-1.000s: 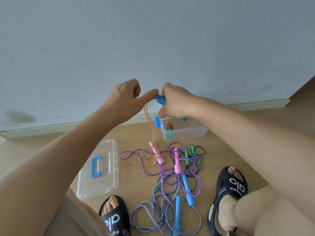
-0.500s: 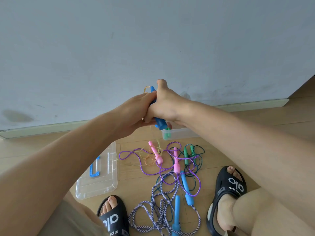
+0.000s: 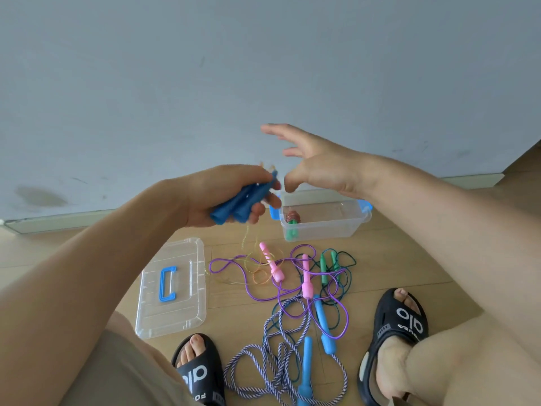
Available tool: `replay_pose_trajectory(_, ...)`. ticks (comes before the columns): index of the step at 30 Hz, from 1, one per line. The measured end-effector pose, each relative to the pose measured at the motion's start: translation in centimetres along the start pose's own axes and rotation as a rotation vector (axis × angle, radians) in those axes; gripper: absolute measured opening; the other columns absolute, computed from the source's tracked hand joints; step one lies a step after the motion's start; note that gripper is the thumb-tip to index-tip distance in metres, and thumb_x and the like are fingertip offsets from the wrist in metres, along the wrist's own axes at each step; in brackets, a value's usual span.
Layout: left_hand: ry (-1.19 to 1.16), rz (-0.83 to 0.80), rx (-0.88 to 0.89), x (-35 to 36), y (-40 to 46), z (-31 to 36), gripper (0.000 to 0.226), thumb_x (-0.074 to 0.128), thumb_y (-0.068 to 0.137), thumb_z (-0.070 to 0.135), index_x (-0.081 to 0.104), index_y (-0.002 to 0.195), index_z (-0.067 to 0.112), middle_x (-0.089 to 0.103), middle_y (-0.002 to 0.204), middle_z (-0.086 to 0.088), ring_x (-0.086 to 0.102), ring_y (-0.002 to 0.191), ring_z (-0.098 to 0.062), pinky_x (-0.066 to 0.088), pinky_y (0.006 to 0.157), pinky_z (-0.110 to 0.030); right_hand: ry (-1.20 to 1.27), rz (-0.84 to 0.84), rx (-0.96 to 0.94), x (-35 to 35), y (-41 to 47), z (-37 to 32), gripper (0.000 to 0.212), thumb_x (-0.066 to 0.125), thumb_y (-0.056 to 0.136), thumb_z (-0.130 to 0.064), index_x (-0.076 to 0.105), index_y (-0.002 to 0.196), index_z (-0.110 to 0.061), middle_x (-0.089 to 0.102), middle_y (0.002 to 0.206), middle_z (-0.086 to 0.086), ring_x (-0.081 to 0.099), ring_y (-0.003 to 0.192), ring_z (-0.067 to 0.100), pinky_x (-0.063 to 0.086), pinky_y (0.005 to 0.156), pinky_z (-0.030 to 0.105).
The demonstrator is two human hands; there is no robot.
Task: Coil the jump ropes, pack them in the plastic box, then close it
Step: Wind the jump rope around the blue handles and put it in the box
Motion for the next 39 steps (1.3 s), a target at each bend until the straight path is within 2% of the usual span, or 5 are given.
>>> replay_pose_trajectory(4,0.160,-0.182,-0.016,1.8,-0.9,0.1,0.023,0.042,0.103,0.028,0.058,0.096,0.011,0.052,0.074,-0.005,0.042,0.046,-0.013,0.040,0.046,-0.024,-0.109,-0.194,-0.001,2.8,-0.4,0.3,0.059,0.061,0.066,0.010,0.054,0.115,-0.023,0.072,0.097,-0.001,0.063,0.089,0.012,0.051,0.073,0.036)
replay_pose_trajectory(7,0.281,-0.231,-0.039,1.9,-1.2,-0.2,0.032,0.042,0.103,0.035,0.056,0.088,0.010,0.045,0.068,-0.005,0.039,0.046,-0.017,0.039,0.046,-0.027,-0.143,-0.208,0.031,2.8,-0.5,0.9,0.046,0.071,0.071,0.000,0.055,0.111,-0.015,0.073,0.087,0.005,0.063,0.072,0.017,0.053,0.078,0.042)
replay_pose_trajectory(15,0.416,-0.141,-0.055,-0.4,-0.8,-1.2,0.029,0.052,0.097,0.041,0.057,0.091,0.013,0.047,0.066,-0.002,0.039,0.049,-0.017,0.037,0.049,-0.026,-0.045,-0.230,0.078,2.2,-1.3,0.5,0.023,0.060,0.093,-0.026,0.065,0.091,-0.004,0.035,0.058,-0.002,0.029,0.052,0.015,0.033,0.050,0.027)
replay_pose_trajectory(21,0.208,-0.253,-0.076,-0.9,-0.8,-1.6,0.045,0.067,0.076,0.039,0.063,0.111,0.012,0.050,0.076,0.000,0.036,0.055,-0.011,0.037,0.047,-0.020,-0.055,-0.165,0.044,1.2,-0.9,0.7,0.030,0.051,0.102,-0.027,0.065,0.085,-0.007,0.034,0.055,-0.006,0.027,0.045,0.009,0.026,0.043,0.021)
replay_pose_trajectory(39,0.154,-0.086,-0.011,-2.0,-1.3,-0.5,0.032,0.051,0.100,0.024,0.064,0.118,0.001,0.051,0.077,0.001,0.041,0.054,-0.005,0.038,0.045,-0.015,-0.120,-0.056,0.090,1.3,-0.1,3.0,0.034,0.038,0.104,-0.033,0.068,0.106,-0.017,0.058,0.069,0.001,0.054,0.057,0.015,0.047,0.062,0.030)
Point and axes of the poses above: each hand's wrist, its own y-axis towards the middle knuckle, its own x-axis out of the palm, z = x × y, the point moved 8 cm from there along y, towards the middle knuckle
